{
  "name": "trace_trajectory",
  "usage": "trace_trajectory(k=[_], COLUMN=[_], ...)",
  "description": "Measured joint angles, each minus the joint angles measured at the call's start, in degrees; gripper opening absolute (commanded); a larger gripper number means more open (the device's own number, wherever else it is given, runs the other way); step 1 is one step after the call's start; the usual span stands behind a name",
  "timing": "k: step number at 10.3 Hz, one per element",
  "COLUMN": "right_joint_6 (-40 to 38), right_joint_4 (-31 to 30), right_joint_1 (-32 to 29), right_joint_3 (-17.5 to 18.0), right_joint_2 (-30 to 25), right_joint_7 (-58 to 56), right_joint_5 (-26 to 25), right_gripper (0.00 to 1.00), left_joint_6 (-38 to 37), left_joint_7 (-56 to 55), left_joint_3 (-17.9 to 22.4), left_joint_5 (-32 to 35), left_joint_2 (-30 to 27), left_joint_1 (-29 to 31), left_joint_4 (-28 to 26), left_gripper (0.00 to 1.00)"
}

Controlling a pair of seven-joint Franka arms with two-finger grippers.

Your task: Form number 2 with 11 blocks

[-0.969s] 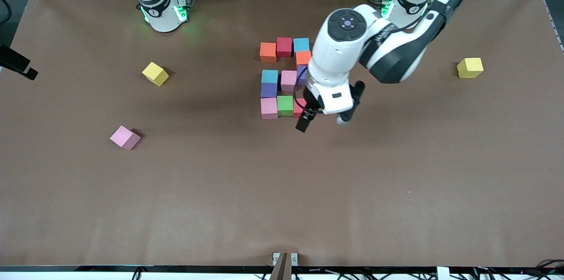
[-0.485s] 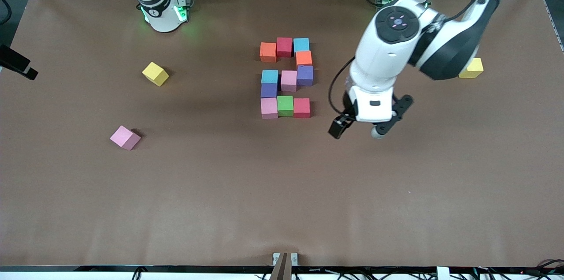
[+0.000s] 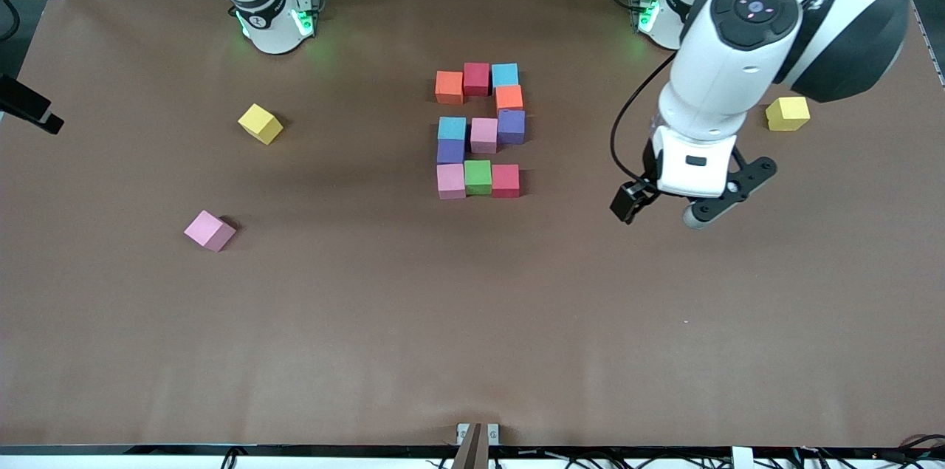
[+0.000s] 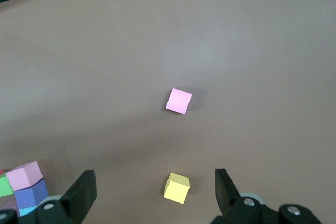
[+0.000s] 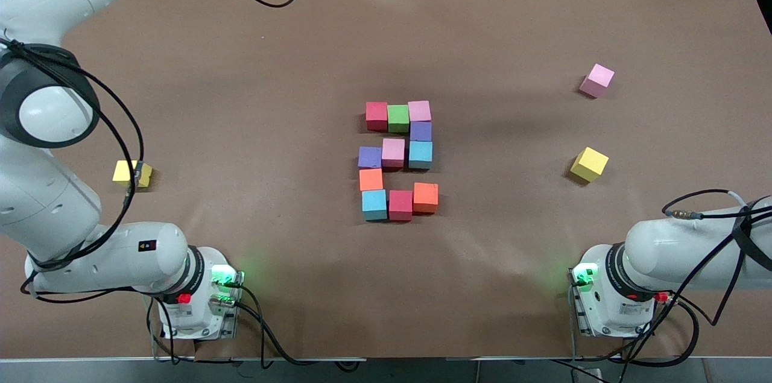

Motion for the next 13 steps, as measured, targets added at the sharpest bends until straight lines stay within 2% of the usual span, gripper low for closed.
trace_trajectory(k=[4,7,8,11,13], right_joint_6=[0.0,0.0,0.0,0.0,0.0], right_joint_4=[0.0,0.0,0.0,0.0,0.0], right_joint_1=[0.0,0.0,0.0,0.0,0.0], right_joint_3=[0.0,-0.01,0.0,0.0,0.0], right_joint_2=[0.0,0.0,0.0,0.0,0.0], right_joint_7=[0.0,0.0,0.0,0.0,0.0], right_joint_5=[0.0,0.0,0.0,0.0,0.0], right_gripper=[1.0,1.0,1.0,1.0,1.0], left_joint_6=[-1.58,-1.93,-1.97,-2.3,-2.83], left_joint_7=[11.95,19.13,22.43,28.86,32.47], left_joint_3=[-1.31,0.39,2.87,16.33,20.37], left_joint_5=[-0.7,-2.65,-4.78,-10.46,-11.76], left_joint_2=[-1.66,-2.94,-3.93,-7.33,-9.31], left_joint_1=[7.45,8.61,7.8,-0.83,-3.4], left_joint_4=[0.01,0.0,-0.02,-0.14,-1.25], left_gripper=[1.0,1.0,1.0,1.0,1.0])
